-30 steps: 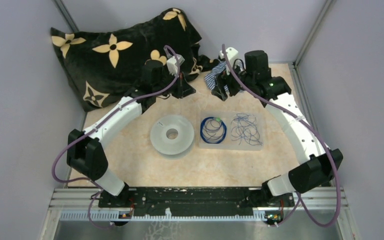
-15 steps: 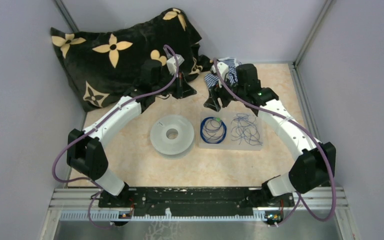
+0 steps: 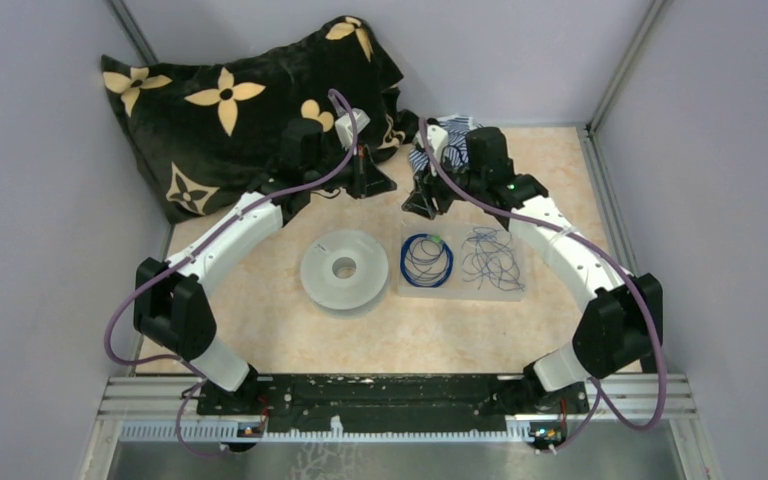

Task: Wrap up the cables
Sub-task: Adjust the cable at the center of the board.

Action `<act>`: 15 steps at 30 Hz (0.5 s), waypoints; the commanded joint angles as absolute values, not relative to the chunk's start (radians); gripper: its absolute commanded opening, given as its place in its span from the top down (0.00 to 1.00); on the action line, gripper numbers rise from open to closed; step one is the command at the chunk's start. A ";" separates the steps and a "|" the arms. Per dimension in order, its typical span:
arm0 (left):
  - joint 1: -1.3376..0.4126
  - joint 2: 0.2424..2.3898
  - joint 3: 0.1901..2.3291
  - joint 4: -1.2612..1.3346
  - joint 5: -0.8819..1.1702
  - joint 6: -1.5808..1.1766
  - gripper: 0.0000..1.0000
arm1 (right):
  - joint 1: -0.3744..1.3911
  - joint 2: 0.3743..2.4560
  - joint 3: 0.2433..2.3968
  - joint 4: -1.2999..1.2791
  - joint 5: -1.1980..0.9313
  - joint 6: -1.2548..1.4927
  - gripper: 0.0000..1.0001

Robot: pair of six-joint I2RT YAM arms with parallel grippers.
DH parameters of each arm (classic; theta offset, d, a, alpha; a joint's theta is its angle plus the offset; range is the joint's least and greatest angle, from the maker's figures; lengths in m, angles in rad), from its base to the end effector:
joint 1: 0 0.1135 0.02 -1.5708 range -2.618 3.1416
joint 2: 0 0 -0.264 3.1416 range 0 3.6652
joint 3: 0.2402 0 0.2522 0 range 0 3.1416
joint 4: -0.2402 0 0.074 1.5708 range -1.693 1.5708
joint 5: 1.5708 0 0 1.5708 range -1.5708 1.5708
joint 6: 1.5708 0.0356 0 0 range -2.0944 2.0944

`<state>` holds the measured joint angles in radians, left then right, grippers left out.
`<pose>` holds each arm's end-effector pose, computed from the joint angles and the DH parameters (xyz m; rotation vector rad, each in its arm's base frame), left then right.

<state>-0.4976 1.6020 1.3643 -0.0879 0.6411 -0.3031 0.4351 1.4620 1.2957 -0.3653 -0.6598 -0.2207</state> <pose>0.3216 -0.1989 0.3452 0.6490 1.8874 -1.1368 0.2909 0.1593 0.3428 -1.0365 1.8048 0.8204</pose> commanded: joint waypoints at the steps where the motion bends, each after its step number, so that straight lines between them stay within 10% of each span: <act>1: -0.494 1.583 1.355 -0.053 0.680 -0.317 1.00 | 0.454 1.466 1.337 -0.317 -0.697 -0.249 0.58; 10: -0.495 1.571 1.330 -0.033 0.707 -0.314 1.00 | 0.456 1.487 1.358 -0.305 -0.548 -0.205 0.97; 15: -0.493 1.551 1.303 -0.022 0.733 -0.281 1.00 | 0.453 1.447 1.345 -0.309 -0.373 -0.214 1.00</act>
